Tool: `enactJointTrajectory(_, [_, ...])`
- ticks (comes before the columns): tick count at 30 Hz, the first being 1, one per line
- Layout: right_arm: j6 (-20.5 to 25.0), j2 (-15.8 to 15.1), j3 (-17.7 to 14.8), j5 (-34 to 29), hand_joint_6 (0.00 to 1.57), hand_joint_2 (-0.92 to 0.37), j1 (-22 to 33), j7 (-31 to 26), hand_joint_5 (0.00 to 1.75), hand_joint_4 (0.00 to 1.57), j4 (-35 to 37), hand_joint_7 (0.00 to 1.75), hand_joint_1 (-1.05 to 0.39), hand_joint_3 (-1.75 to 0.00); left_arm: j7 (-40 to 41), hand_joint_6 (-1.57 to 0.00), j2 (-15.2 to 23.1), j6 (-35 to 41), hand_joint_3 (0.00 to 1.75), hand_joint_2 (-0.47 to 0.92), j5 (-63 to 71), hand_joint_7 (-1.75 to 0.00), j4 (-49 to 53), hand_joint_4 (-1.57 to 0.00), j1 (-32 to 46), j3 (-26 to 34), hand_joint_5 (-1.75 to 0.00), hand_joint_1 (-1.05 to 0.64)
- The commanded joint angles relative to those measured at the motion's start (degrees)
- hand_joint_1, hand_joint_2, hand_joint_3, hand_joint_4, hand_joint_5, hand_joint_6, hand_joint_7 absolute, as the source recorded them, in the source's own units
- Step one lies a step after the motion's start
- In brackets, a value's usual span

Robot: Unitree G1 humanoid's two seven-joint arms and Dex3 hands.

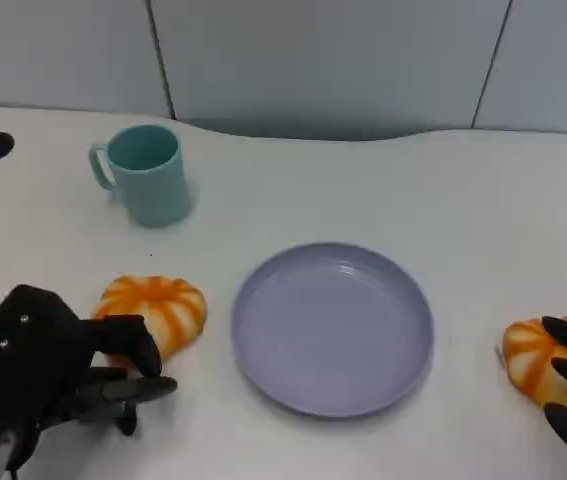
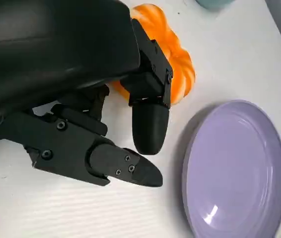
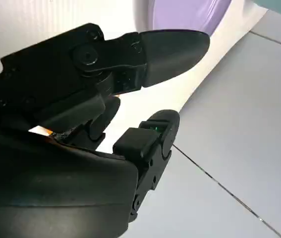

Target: Grasp the bread from the table and place it into the plate.

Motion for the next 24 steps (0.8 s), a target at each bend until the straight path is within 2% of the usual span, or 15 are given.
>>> enactJointTrajectory(1, [-0.4,-0.2,-0.1,0.0,0.69,-0.92,1.5,-0.2,0.01,0.81,-1.3,0.0,-0.37,-0.33,-0.2,-0.63,0.5,-0.1,0.05,0.85,-1.3,-1.75,-0.8,-0.74,1.9,1.0,-1.75,-0.46])
enactJointTrajectory(6, [-1.7,0.1,0.2,-1.1,0.69,-0.92,3.5,-1.0,0.01,0.81,-2.1,0.0,-0.37,-0.33,0.0,-0.63,1.2,-1.5,0.05,0.86,-1.2,-1.75,-2.3,-0.76,4.2,0.9,-1.75,-0.44])
enactJointTrajectory(9, [-1.7,0.8,0.5,-0.7,0.7,-0.92,4.5,-0.7,0.01,0.82,-2.7,0.0,-0.37,-0.33,0.2,-0.61,1.3,-7.5,0.06,0.87,-0.7,-1.75,-1.2,-0.74,5.3,1.0,-1.75,-0.4])
enactJointTrajectory(13, [-2.8,1.4,0.5,-1.0,0.7,-0.92,4.8,-1.2,0.01,0.83,-2.4,0.01,-0.36,-0.32,0.3,-0.6,0.7,-10.5,0.07,0.88,-1.6,-1.75,-1.7,-0.75,6.4,1.5,-1.75,-0.32])
enactJointTrajectory(19, [-2.6,1.8,0.8,-0.7,0.7,-0.92,5.4,-0.7,0.01,0.83,-3.0,0.0,-0.37,-0.32,1.7,-0.6,0.0,-13.2,0.07,0.87,-2.4,-1.75,-2.4,-0.77,7.3,3.0,-1.75,-0.31])
enactJointTrajectory(24, [-3.0,2.4,1.5,-1.2,0.7,-0.92,6.8,-0.9,0.01,0.83,-3.9,0.0,-0.37,-0.33,3.5,-0.57,2.8,-33.3,0.09,0.89,2.0,-1.75,-3.2,-0.79,7.3,4.3,-1.75,-0.34])
